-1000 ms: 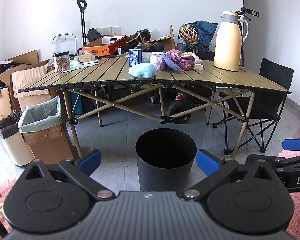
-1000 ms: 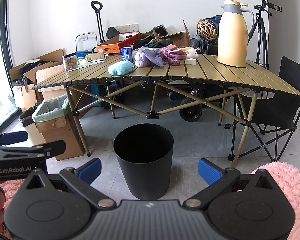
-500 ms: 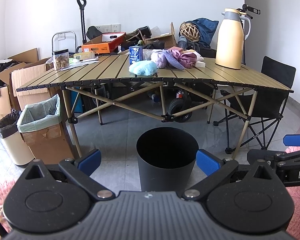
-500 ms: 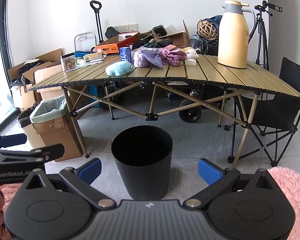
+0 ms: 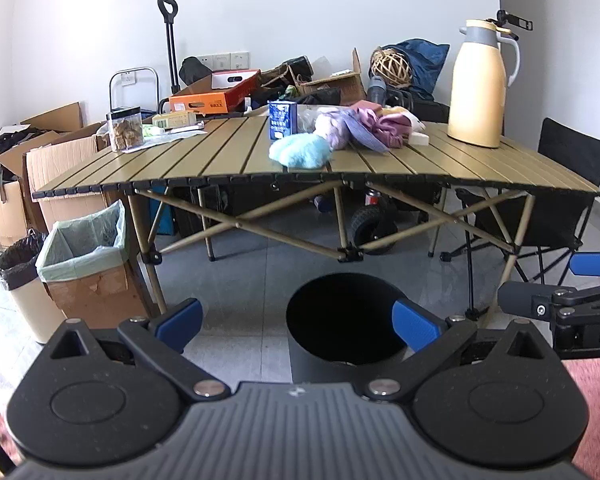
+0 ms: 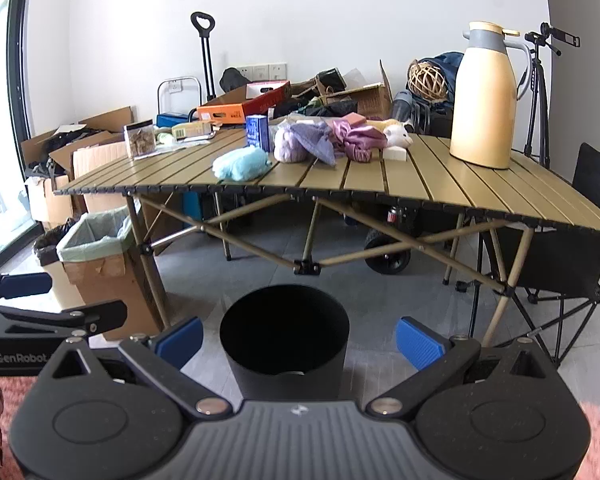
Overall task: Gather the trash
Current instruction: 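Reach the left tool to the light-blue fluffy ball and close on it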
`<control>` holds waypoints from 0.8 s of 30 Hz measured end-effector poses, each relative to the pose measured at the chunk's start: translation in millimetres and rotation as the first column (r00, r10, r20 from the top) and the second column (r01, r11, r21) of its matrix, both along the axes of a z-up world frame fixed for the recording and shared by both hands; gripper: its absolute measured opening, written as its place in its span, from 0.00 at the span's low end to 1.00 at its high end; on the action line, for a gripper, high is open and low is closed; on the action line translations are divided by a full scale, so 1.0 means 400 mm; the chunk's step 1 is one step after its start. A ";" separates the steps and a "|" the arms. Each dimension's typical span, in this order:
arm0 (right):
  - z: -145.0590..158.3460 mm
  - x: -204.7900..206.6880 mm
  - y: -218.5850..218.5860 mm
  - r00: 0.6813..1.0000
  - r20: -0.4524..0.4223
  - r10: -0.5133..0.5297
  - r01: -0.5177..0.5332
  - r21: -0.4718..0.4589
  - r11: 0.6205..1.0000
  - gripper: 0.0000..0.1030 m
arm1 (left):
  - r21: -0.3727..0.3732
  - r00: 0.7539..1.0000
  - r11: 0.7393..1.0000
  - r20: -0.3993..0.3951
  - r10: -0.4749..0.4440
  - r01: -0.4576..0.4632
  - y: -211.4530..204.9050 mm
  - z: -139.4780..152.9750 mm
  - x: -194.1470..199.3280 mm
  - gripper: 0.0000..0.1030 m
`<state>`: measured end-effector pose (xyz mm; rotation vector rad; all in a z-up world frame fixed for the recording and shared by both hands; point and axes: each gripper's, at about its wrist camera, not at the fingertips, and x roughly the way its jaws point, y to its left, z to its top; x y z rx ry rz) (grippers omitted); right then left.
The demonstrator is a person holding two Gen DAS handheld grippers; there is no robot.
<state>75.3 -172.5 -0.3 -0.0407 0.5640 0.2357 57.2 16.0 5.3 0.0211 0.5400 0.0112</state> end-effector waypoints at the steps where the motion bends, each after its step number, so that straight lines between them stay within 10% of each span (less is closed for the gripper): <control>1: 0.002 0.015 0.000 1.000 0.004 0.000 0.000 0.001 1.000 1.00 | -0.001 1.000 1.000 0.003 0.003 -0.003 0.002 0.004 0.011 1.00; 24: 0.086 0.374 -0.003 0.991 0.135 0.010 -0.020 0.073 0.997 1.00 | 0.005 0.996 1.000 0.084 0.026 -0.027 0.005 0.124 0.372 1.00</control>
